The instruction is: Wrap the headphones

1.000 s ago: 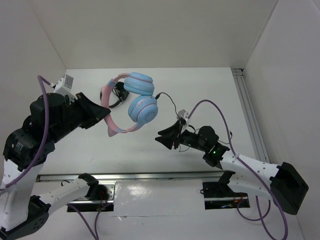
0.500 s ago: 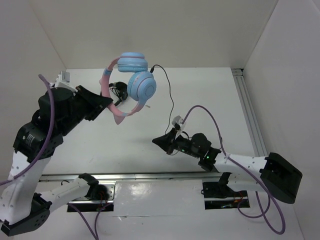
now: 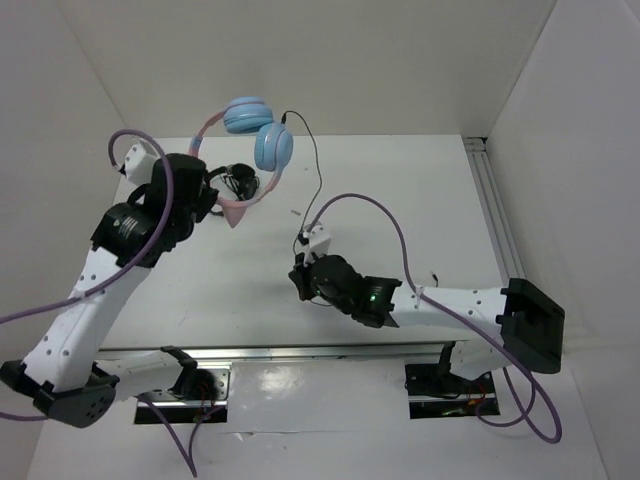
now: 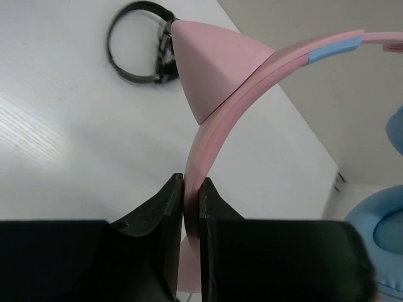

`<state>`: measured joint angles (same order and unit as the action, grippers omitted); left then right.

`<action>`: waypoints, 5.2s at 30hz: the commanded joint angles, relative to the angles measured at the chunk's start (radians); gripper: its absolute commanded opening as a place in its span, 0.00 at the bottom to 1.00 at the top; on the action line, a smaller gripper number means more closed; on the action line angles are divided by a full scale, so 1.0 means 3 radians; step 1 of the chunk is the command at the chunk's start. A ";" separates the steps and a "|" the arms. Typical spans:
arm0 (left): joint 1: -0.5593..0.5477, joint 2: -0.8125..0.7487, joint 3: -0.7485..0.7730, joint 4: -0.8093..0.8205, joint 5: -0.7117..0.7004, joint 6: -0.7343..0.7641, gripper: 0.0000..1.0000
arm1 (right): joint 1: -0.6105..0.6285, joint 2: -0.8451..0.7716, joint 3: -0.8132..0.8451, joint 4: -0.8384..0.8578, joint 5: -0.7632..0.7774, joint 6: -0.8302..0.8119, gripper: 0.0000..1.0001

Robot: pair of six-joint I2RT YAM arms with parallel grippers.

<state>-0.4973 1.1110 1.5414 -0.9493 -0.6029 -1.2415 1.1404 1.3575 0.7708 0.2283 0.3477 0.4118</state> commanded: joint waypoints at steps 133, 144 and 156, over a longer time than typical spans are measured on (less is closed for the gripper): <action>-0.1912 -0.1193 -0.0741 0.2055 -0.0045 0.1639 0.00 | -0.0028 -0.0977 -0.0917 0.1708 -0.0514 -0.1542 0.00; -0.1912 -0.0896 -0.0275 0.1400 -0.1354 0.1127 0.00 | -0.0028 -0.0859 -0.1015 0.2210 -0.1276 -0.1204 0.00; -0.1912 -0.0626 -0.0214 0.1400 -0.1733 0.1034 0.00 | 0.0018 -0.0547 -0.0785 0.2838 -0.2610 -0.0621 0.00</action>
<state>-1.0706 0.9054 1.4235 -0.6296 -1.0508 -0.8726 1.1347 1.1755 0.4805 0.9440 -0.2977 0.1650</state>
